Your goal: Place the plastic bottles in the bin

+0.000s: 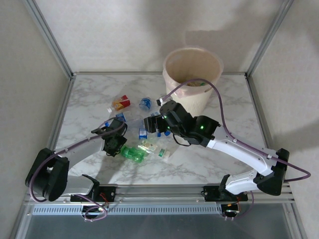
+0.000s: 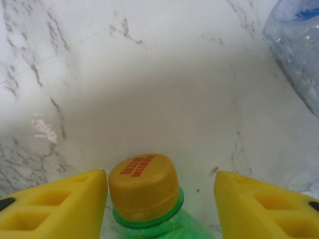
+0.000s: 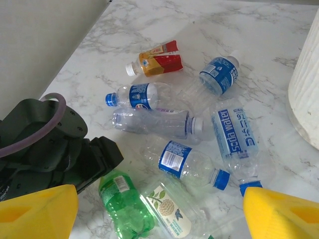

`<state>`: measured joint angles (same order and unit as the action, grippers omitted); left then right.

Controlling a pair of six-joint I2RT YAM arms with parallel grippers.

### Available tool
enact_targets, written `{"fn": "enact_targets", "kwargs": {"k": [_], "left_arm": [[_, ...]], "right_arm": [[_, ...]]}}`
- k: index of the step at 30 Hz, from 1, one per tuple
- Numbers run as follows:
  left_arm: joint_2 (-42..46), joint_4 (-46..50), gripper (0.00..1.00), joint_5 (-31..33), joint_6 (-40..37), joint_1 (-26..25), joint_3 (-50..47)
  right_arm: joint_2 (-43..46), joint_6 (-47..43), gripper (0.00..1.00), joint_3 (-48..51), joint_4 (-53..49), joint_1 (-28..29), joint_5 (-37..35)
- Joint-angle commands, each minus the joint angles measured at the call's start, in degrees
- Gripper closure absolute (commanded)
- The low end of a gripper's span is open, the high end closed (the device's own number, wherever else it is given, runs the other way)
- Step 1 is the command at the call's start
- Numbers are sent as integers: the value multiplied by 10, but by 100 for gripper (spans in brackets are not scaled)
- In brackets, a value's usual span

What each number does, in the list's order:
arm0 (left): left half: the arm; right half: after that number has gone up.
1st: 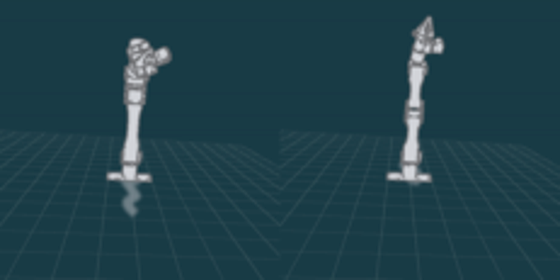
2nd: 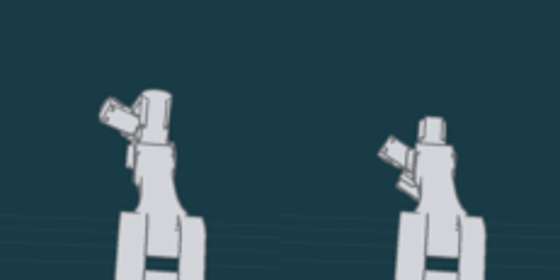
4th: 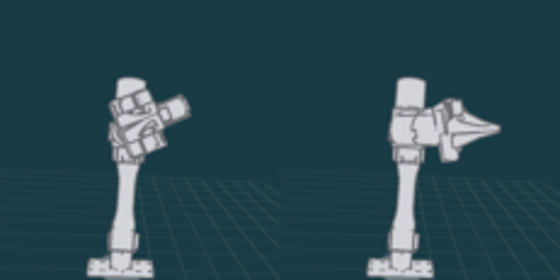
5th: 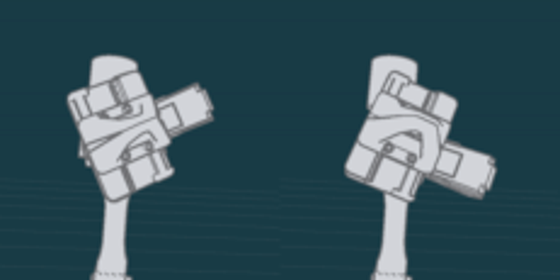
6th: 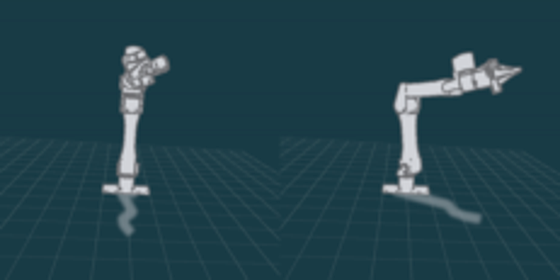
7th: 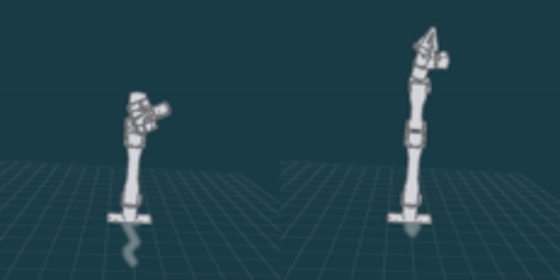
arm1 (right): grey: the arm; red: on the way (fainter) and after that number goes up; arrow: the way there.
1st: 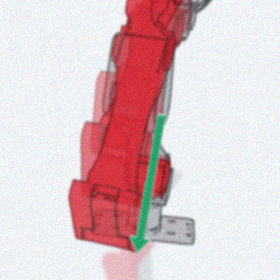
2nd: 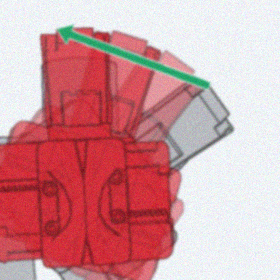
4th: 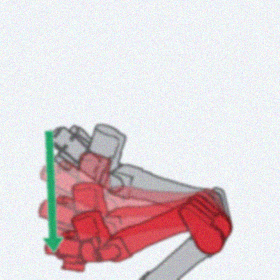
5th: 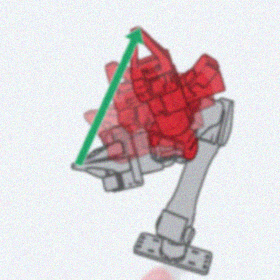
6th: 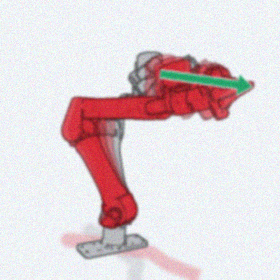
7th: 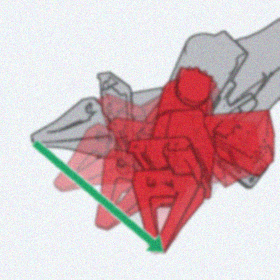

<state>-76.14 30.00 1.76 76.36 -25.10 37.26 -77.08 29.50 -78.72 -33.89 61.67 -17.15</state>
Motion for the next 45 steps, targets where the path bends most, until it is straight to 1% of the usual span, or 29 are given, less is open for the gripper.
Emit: {"fn": "enact_targets", "kwargs": {"k": [1, 6, 13, 21, 25, 31, 34, 35, 38, 41, 45], "left_arm": [[-14, -7, 44, 11, 16, -2, -10], [-20, -7, 45, 16, 13, -1, -16], [-26, -17, 53, 11, 12, -1, -24], [0, -10, 61, 13, 13, -1, -39], [29, 10, 67, 17, 6, -1, -28], [78, 63, 73, 33, -45, -6, 67], [94, 79, 75, 21, -67, -6, 126], [98, 75, 75, 13, -78, -6, 149], [97, 62, 75, -6, -117, -6, 223], [84, 43, 75, -26, -156, -6, 299], [62, -2, 75, -75, -184, -6, 366]], "right_arm": [[12, 11, 14, 8, -4, 10, -20], [16, 14, 14, 10, -7, 11, -28], [22, 21, 14, 15, -7, 11, -32], [32, 24, 15, 17, -1, 12, -35], [33, 24, 15, 12, 5, 12, -27], [27, 18, 14, -9, 15, 11, -1], [21, 11, 9, -31, 22, 9, 29], [19, 8, 6, -39, 24, 8, 43], [9, -2, 1, -63, 22, -4, 86], [5, -2, 1, -82, 18, -28, 141], [7, 8, 1, -93, 20, -61, 207]]}}
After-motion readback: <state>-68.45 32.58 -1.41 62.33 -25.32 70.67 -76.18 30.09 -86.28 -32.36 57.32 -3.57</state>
